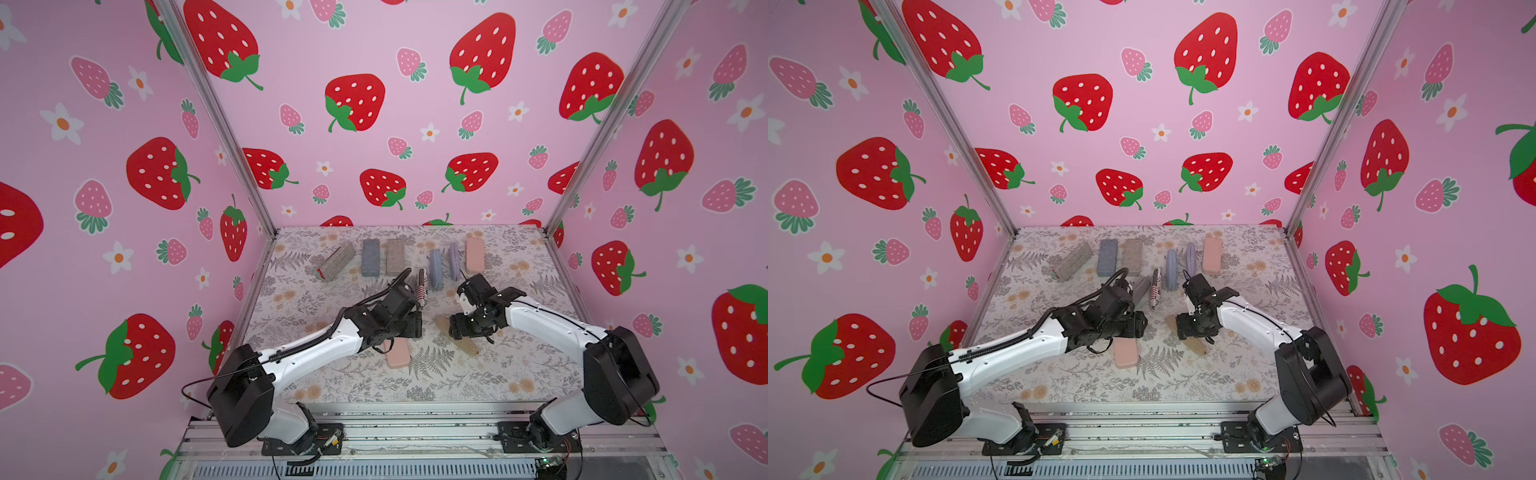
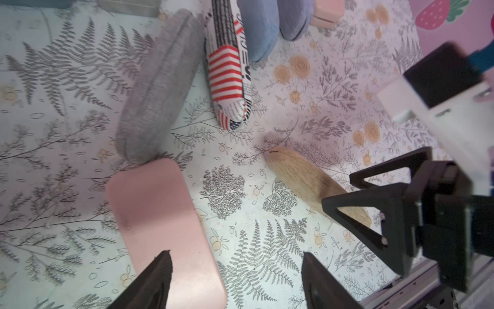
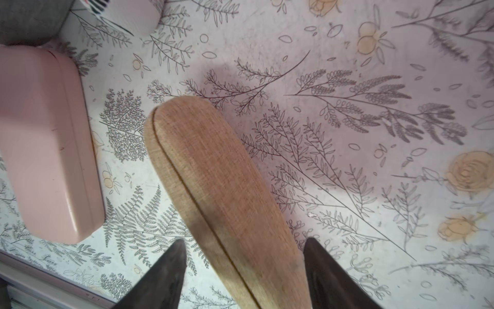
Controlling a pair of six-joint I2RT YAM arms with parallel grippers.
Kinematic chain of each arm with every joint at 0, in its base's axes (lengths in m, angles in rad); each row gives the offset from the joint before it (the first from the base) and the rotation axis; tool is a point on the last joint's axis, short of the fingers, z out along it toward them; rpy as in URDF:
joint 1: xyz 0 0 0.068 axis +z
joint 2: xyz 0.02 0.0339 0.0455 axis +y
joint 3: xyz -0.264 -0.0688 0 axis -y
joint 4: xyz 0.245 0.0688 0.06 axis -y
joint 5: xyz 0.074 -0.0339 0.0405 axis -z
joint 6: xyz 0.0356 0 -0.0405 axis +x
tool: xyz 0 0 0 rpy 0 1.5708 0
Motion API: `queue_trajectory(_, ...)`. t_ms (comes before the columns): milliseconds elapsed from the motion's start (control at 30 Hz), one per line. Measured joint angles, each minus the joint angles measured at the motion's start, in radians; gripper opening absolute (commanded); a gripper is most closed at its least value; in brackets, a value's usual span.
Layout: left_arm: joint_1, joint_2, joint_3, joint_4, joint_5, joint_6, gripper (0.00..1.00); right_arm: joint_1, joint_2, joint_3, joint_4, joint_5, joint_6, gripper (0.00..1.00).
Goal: Close the glasses case
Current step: Move the glasses case to the center of the board.
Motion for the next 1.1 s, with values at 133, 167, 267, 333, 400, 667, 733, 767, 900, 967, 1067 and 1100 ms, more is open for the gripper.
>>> queue_trajectory(133,0.066,-0.098,-0.064,-0.016,-0.005,0.0,0.78,0.003,0.063,0.023,-0.003,0.008,-0.01,0.63)
queue_trajectory(167,0.082,-0.12,-0.079,-0.02,-0.005,0.0,0.78,0.003,0.075,0.027,-0.003,0.01,-0.011,0.6)
queue_trajectory(267,0.132,-0.174,-0.108,-0.041,-0.004,0.001,0.78,0.005,0.109,0.044,-0.004,0.021,-0.016,0.45)
queue_trajectory(333,0.166,-0.204,-0.122,-0.047,-0.003,0.002,0.78,0.005,0.127,0.056,-0.01,0.031,-0.013,0.37)
queue_trajectory(400,0.193,-0.223,-0.135,-0.05,0.002,0.003,0.78,0.004,0.138,0.073,-0.021,0.039,-0.01,0.33)
queue_trajectory(667,0.297,-0.272,-0.154,-0.08,0.029,0.027,0.79,0.002,0.215,0.174,-0.051,0.11,0.027,0.32)
queue_trajectory(733,0.33,-0.283,-0.154,-0.092,0.038,0.035,0.79,-0.003,0.254,0.225,-0.066,0.131,0.037,0.32)
queue_trajectory(767,0.346,-0.287,-0.154,-0.098,0.04,0.039,0.8,-0.006,0.274,0.253,-0.07,0.142,0.042,0.32)
queue_trajectory(900,0.415,-0.29,-0.154,-0.113,0.062,0.057,0.81,-0.027,0.357,0.362,-0.093,0.173,0.066,0.34)
queue_trajectory(967,0.449,-0.289,-0.154,-0.119,0.074,0.065,0.82,-0.039,0.393,0.412,-0.104,0.182,0.077,0.34)
queue_trajectory(1067,0.498,-0.28,-0.154,-0.121,0.09,0.08,0.83,-0.057,0.434,0.473,-0.119,0.195,0.09,0.35)
queue_trajectory(1100,0.514,-0.274,-0.154,-0.122,0.095,0.084,0.83,-0.061,0.446,0.491,-0.124,0.198,0.093,0.36)
